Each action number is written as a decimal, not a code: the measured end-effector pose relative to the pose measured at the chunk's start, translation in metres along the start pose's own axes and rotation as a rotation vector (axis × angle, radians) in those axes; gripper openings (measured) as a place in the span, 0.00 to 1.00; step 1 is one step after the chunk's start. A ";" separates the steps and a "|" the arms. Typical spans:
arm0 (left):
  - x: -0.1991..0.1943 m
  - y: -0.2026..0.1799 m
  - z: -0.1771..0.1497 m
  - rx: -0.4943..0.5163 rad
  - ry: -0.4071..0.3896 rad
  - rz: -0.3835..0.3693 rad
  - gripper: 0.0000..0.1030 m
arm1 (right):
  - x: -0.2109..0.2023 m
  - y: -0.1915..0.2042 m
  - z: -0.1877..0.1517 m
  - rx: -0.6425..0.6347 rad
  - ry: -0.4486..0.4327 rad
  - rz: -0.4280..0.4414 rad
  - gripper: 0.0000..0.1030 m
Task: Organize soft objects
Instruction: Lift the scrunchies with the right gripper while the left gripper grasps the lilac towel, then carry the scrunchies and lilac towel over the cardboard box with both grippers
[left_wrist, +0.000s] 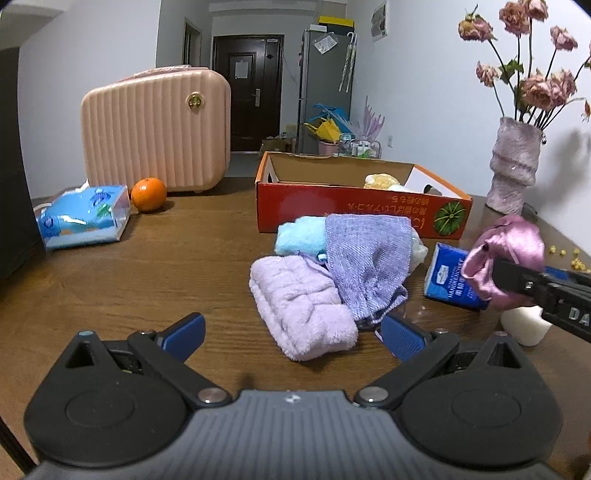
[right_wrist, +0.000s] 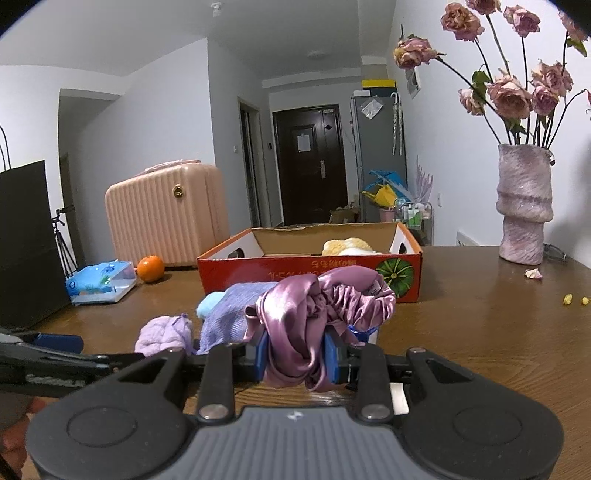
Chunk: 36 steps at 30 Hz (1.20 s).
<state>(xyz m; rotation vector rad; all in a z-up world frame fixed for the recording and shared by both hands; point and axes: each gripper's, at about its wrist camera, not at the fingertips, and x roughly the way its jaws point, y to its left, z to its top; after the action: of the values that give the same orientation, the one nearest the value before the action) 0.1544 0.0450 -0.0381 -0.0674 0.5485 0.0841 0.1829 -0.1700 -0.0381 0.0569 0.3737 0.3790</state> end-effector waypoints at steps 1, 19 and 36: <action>0.002 -0.002 0.001 0.009 -0.001 0.009 1.00 | 0.000 -0.001 0.000 0.000 -0.002 -0.004 0.29; 0.067 -0.024 0.013 0.056 0.062 0.186 1.00 | 0.002 -0.002 -0.001 0.005 -0.002 -0.023 0.29; 0.072 -0.008 0.010 0.037 0.118 0.128 0.40 | 0.006 -0.003 -0.002 0.000 0.010 -0.025 0.29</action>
<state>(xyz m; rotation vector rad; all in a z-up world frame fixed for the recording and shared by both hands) 0.2214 0.0426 -0.0672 -0.0014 0.6719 0.1957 0.1882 -0.1708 -0.0419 0.0505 0.3843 0.3545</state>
